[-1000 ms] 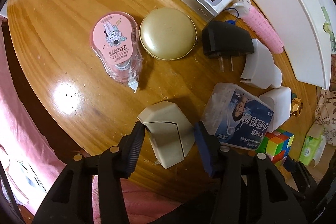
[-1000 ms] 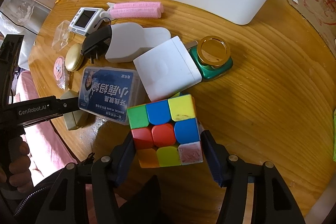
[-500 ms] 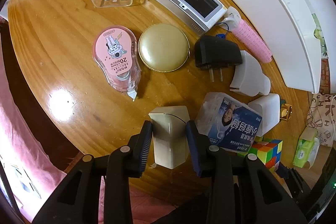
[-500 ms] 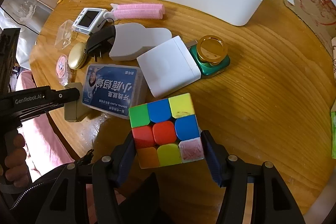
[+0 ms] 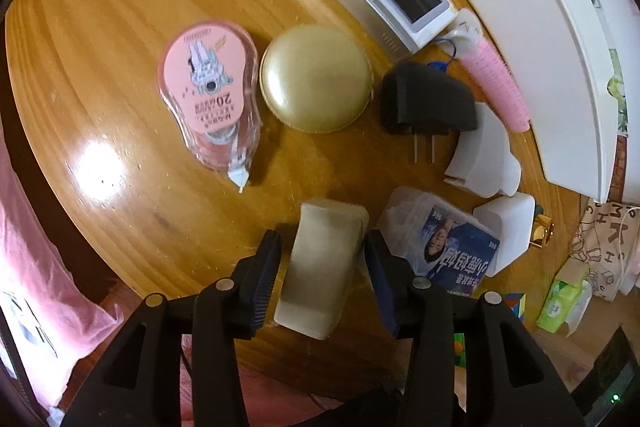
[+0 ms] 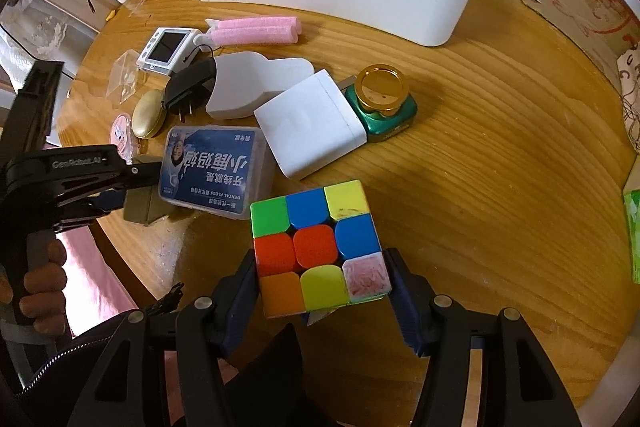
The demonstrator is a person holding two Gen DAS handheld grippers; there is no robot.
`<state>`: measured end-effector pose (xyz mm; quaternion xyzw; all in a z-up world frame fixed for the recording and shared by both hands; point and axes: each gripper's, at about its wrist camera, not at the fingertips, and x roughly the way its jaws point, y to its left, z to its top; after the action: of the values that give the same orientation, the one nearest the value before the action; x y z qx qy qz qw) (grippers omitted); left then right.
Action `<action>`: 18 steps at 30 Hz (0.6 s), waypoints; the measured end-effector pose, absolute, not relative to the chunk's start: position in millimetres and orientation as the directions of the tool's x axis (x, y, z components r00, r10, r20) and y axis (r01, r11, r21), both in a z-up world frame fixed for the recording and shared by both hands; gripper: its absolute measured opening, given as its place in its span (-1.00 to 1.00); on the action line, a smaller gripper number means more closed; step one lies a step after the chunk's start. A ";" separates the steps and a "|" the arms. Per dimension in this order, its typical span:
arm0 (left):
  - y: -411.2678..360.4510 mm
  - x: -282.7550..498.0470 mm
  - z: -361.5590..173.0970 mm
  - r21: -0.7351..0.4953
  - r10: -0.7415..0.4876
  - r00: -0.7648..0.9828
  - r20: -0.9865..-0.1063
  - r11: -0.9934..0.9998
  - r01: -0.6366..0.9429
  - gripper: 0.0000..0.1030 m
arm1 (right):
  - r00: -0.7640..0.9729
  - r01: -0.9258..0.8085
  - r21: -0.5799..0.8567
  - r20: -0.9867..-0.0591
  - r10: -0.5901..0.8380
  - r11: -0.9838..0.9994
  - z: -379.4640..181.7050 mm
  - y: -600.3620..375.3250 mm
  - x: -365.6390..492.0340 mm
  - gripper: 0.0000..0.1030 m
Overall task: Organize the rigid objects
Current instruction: 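Lift the Rubik's cube with the right tool while the left tool lifts the beige block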
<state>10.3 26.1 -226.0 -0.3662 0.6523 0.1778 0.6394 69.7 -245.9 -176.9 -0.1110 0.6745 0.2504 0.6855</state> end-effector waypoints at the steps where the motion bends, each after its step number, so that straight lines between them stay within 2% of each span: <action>1: 25.2 11.0 -226.3 -0.227 -0.242 0.080 -0.967 0.676 -0.701 -0.06 | -0.033 -0.491 0.186 -0.980 0.195 0.851 -176.4 -246.7 69.9 0.17; 15: 9.4 16.0 -216.1 -0.193 -0.222 0.051 -0.974 0.686 -0.701 -0.21 | -0.010 -0.481 0.183 -0.979 0.204 0.857 -169.6 -255.6 68.7 0.14; 18: 13.9 7.0 -212.8 -0.201 -0.220 0.066 -0.973 0.682 -0.703 -0.47 | 0.001 -0.483 0.191 -0.976 0.219 0.854 -165.0 -255.8 67.3 0.13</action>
<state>7.0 13.9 -212.8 -0.3513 0.6569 0.1889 0.6399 67.3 -255.8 -165.0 -0.0999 0.6609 0.2505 0.7003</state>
